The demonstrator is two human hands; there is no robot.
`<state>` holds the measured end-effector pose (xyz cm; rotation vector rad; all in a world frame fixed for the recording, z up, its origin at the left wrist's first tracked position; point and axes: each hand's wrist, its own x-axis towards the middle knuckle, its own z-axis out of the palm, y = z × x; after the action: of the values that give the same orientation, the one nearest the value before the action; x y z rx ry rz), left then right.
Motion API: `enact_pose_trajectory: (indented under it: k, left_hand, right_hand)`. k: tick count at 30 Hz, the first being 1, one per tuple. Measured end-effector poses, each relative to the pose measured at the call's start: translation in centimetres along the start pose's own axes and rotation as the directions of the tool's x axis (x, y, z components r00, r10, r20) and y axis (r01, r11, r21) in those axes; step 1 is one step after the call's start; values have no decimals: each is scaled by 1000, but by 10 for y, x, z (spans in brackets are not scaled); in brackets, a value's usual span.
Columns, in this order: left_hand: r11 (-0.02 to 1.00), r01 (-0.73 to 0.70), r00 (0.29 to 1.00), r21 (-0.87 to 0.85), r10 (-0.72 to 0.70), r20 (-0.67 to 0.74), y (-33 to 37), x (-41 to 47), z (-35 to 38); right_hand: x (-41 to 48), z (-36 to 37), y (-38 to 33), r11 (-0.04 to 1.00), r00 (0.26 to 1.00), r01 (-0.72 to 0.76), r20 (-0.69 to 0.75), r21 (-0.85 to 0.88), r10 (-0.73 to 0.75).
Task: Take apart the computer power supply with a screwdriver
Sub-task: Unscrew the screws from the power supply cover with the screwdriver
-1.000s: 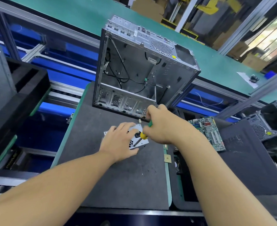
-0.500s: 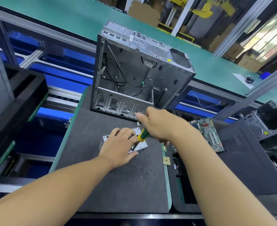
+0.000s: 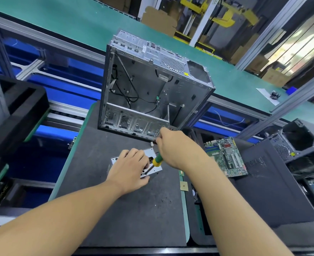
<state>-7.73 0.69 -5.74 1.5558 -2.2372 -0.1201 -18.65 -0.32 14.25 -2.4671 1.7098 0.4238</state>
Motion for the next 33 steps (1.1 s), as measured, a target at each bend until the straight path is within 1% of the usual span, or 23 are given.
enact_pose_trajectory:
  k: [2, 3, 5, 6, 8, 10, 13, 15, 16, 18, 20, 22, 25, 28, 33]
  left_hand:
    - [1000, 9, 1000, 7, -9, -13, 0, -1, 0]
    - [1000, 16, 1000, 10, -15, -17, -1, 0, 0]
    - [1000, 18, 1000, 22, -18, -9, -2, 1, 0]
    - [1000, 13, 1000, 26, -13, -5, -2, 1, 0]
    - [1000, 6, 1000, 25, -6, -5, -2, 0, 0]
    - [1000, -4, 1000, 29, 4, -10, -2, -2, 1]
    - [999, -5, 1000, 42, 4, 14, -2, -2, -1]
    - [999, -1, 999, 36, 0, 37, -2, 0, -3]
    - [999, 0, 999, 33, -1, 40, -1, 0, -4]
    - [1000, 7, 999, 26, -8, 32, -1, 1, -5]
    - [1000, 20, 999, 18, -20, 29, -1, 0, -6]
    - [1000, 26, 999, 17, -27, 31, 1, -1, -7]
    - [999, 26, 999, 27, -27, 38, 3, -2, -8]
    - [999, 12, 999, 32, -13, 35, 4, -1, -8]
    - [1000, -3, 1000, 23, 3, 17, 3, -1, -8]
  right_hand:
    - [-1, -2, 2, 994, 1000, 7, 21, 111, -9]
    - [-3, -4, 3, 990, 998, 14, 58, 141, -22]
    - [-7, -7, 7, 988, 991, 3, 135, 154, -24]
    - [-8, -7, 9, 990, 989, -7, 147, 143, -15]
    - [-10, -5, 10, 989, 994, -35, 108, 141, 20]
    - [-11, -4, 7, 982, 997, -63, 48, 178, 56]
    - [-10, -3, 5, 983, 1000, -27, 3, 184, 27]
    - [-10, -3, 5, 986, 1000, 3, 8, 165, -4]
    - [-10, -4, 7, 983, 1000, 6, 24, 181, -11]
    - [-12, -6, 8, 977, 998, 0, 63, 212, -14]
    - [-14, -5, 9, 976, 998, -12, 65, 218, -2]
    - [-16, -2, 7, 978, 1000, -23, 19, 209, 20]
    - [-16, 1, 7, 990, 999, -45, -24, 135, 49]
    - [-15, 3, 10, 996, 1000, -1, -18, 90, 2]
    - [-16, 2, 12, 994, 996, 81, 25, 72, -83]
